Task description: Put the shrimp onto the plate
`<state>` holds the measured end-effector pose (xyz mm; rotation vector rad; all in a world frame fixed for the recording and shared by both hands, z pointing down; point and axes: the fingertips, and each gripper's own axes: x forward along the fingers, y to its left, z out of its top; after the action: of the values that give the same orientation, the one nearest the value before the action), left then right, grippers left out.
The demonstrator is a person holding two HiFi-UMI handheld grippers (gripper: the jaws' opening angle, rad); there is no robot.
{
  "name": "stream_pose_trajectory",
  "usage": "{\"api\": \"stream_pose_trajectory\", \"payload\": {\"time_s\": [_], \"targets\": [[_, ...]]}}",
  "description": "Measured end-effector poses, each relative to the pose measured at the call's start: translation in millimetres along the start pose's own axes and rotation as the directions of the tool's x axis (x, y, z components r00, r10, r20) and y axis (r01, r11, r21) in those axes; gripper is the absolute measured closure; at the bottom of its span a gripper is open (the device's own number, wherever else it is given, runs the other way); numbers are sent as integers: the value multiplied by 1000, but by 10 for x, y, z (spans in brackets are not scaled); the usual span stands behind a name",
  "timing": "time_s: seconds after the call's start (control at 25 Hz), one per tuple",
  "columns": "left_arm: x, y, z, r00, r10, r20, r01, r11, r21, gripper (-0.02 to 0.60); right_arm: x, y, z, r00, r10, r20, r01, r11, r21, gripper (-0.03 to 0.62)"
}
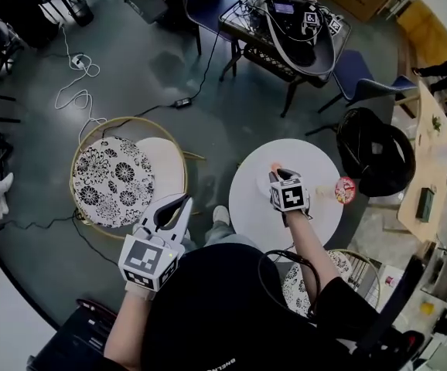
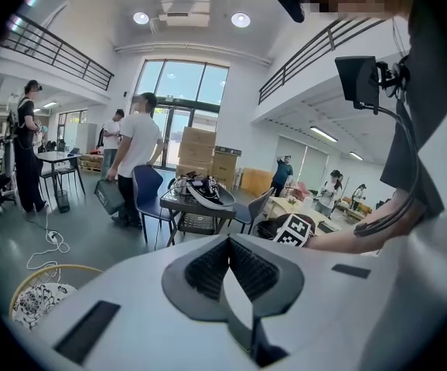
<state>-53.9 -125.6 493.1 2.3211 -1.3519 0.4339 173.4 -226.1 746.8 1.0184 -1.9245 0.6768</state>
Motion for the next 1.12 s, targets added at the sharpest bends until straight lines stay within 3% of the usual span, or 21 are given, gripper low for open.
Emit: {"api": "stream_pose_trajectory", "payload": {"time_s": [0.24, 0.6, 0.72, 1.12], "targets": [[-85, 4, 81, 997, -58, 45, 58, 998, 7, 577, -544, 547, 488, 986, 73, 150, -72, 997, -8, 523], [-175, -83, 324, 977, -185, 111, 183, 983, 28, 577, -1599, 1533, 1179, 902, 213, 375, -182, 976, -117, 523], [-222, -107, 446, 966, -220, 132, 214, 975, 61, 577, -1917, 1769, 1350, 852, 250, 460, -209, 968, -139, 525], [-328, -169, 709, 922, -344, 180, 324, 937, 131, 577, -2793, 2250, 1693, 626, 332, 706, -257, 942, -215, 526]]}}
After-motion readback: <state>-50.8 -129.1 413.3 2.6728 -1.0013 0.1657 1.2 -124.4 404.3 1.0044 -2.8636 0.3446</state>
